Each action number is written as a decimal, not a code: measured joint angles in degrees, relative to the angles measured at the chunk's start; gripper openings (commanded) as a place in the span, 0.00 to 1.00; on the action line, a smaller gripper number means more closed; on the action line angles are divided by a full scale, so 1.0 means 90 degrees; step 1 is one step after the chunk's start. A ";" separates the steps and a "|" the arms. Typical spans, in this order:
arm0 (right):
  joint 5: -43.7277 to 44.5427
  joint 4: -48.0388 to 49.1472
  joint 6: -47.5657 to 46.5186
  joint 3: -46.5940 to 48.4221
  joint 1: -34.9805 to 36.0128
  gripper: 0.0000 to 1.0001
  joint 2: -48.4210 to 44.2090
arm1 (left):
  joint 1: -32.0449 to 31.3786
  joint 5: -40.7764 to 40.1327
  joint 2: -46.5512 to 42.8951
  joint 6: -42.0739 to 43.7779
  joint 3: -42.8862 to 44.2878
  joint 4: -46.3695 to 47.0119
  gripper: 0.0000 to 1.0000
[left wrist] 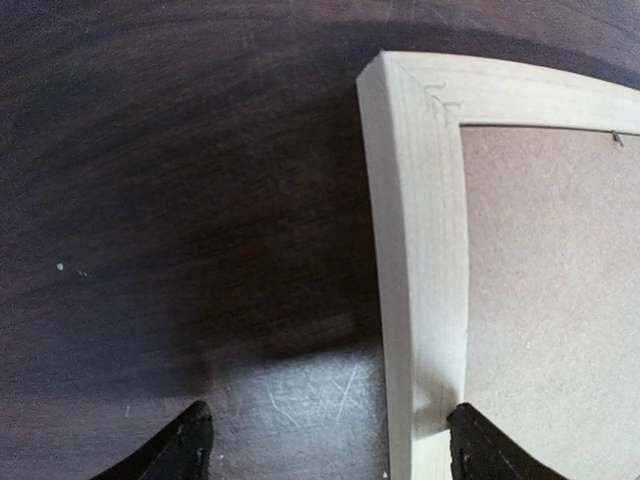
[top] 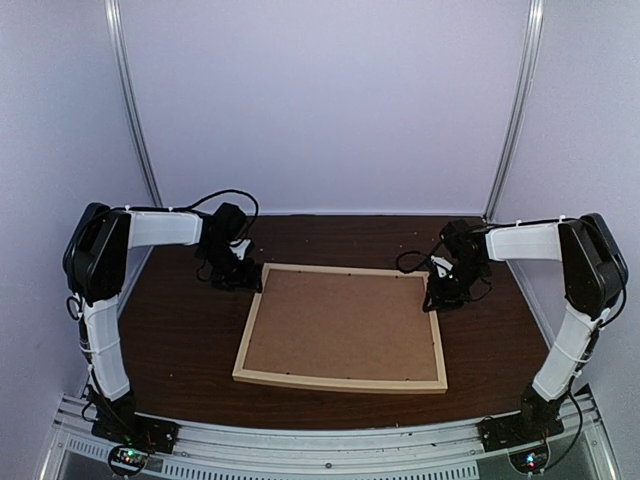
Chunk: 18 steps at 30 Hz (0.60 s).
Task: Put the photo into the frame
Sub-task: Press the fastener onto the backboard.
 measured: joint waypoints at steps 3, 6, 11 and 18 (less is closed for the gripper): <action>0.0002 -0.0010 0.0000 0.0005 0.0000 0.32 0.0002 | -0.0051 0.0005 -0.0010 -0.0029 -0.0046 0.0053 0.82; 0.0005 -0.0015 0.0000 0.0010 -0.0002 0.31 0.0002 | -0.0085 -0.0005 -0.0075 -0.0078 -0.0170 0.0182 0.81; 0.0002 -0.0015 0.0022 0.0010 -0.0002 0.31 0.0007 | -0.0126 -0.0070 -0.0182 -0.0182 -0.0369 0.0406 0.81; -0.0002 -0.0010 0.0100 0.0010 -0.0012 0.30 0.0007 | -0.0194 -0.0189 -0.0240 -0.0240 -0.0461 0.0520 0.81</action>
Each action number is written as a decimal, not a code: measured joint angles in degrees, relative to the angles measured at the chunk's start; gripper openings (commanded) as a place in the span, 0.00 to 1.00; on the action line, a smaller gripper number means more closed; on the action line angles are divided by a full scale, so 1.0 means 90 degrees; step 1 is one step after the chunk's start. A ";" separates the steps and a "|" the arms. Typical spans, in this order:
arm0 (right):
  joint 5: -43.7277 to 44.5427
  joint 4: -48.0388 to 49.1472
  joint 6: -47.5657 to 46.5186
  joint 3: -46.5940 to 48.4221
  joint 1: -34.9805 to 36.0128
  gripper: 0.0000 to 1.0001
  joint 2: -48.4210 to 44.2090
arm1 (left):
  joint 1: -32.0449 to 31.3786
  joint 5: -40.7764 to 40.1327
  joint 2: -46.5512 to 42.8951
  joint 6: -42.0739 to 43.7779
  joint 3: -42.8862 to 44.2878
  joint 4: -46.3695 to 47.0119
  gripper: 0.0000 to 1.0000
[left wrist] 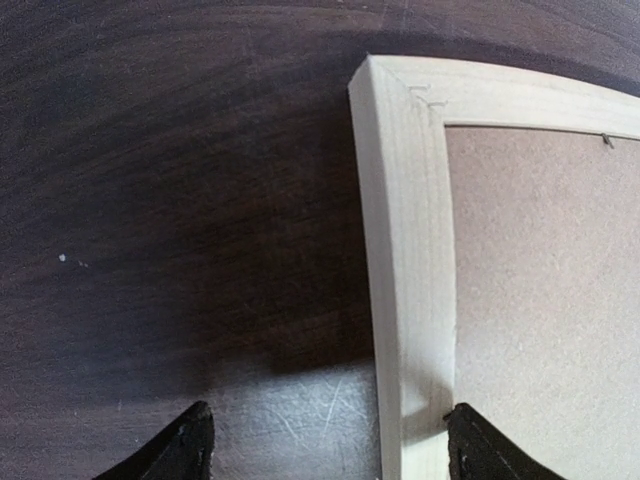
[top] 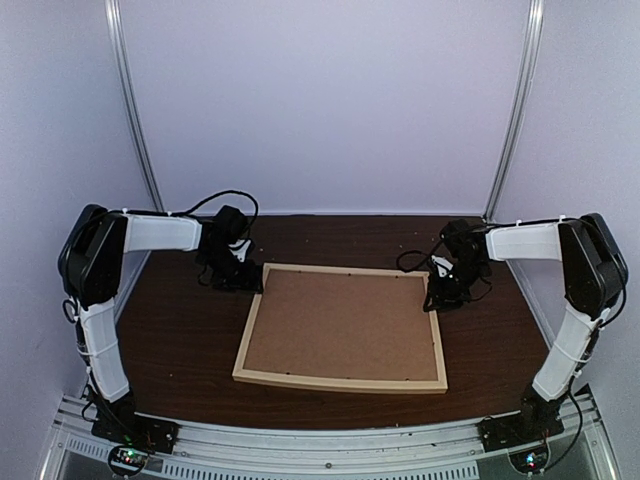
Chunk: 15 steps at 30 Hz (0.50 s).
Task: Put the photo into the frame
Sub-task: Press the fastener onto the backboard.
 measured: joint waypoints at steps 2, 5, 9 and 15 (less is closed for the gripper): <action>0.0002 0.0000 0.0034 0.0000 -0.0002 0.29 0.0000 | -0.0019 -0.0034 -0.0029 -0.0024 -0.0051 0.0058 0.81; 0.0002 0.0002 0.0056 0.0000 -0.0002 0.29 0.0000 | -0.0080 -0.0114 -0.0080 -0.0080 -0.0163 0.0202 0.81; -0.0002 0.0017 0.0083 0.0000 -0.0012 0.29 0.0000 | -0.0318 0.0061 -0.0066 -0.0187 -0.0325 0.0452 0.81; -0.0007 0.0034 0.0095 -0.0005 -0.0015 0.29 0.0000 | -0.0733 0.0231 -0.0066 -0.0248 -0.0418 0.0612 0.81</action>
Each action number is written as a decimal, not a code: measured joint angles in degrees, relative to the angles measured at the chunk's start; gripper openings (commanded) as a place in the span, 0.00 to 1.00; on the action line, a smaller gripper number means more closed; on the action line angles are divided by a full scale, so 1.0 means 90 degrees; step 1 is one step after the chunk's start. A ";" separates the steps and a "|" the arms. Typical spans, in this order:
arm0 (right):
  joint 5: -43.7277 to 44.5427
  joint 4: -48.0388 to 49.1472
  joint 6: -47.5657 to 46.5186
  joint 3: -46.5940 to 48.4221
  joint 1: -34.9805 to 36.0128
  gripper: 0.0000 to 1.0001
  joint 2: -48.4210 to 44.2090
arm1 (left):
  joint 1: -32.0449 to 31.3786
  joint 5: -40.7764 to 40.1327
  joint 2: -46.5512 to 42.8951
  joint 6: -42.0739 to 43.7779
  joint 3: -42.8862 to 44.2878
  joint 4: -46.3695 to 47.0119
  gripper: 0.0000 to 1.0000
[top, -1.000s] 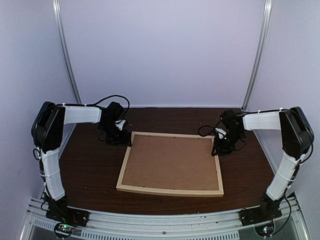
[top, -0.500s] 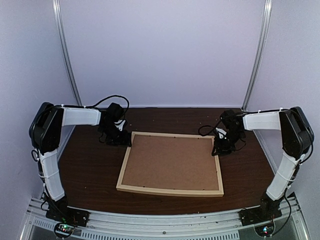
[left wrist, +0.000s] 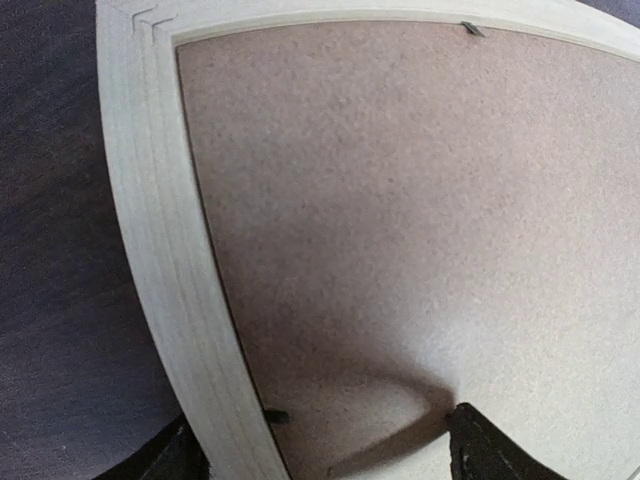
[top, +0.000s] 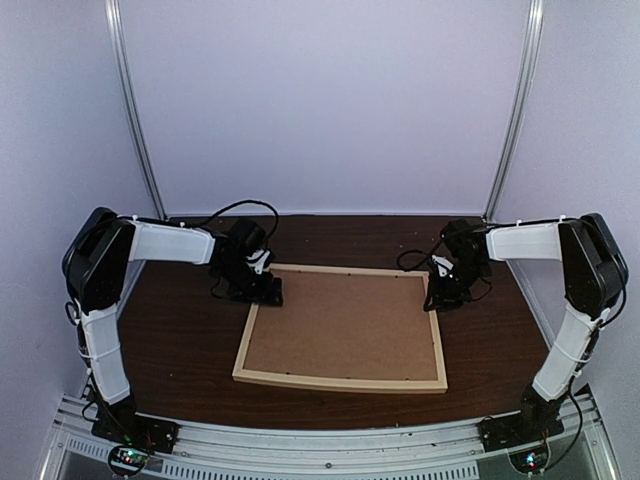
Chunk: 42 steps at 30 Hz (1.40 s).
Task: Put the photo into the frame
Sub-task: Press the fastener onto the backboard.
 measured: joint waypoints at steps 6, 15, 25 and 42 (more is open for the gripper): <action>-0.0010 0.0032 0.0000 -0.0010 -0.0005 0.29 0.0002 | 0.0015 0.0039 -0.0187 0.0000 -0.0270 0.0180 0.82; -0.0075 0.0180 -0.0002 -0.0010 -0.0005 0.28 0.0036 | -0.0015 -0.0168 -0.1144 0.0012 -0.0930 -0.0250 0.84; -0.0075 0.0170 -0.0002 0.0005 -0.0005 0.28 0.0049 | -0.0015 -0.0267 -0.2300 0.0041 -0.1906 -0.0707 0.97; -0.0102 0.0228 -0.0005 0.0056 -0.0005 0.27 0.0109 | -0.0015 -0.0423 -0.2659 -0.0153 -0.2562 -0.0852 0.97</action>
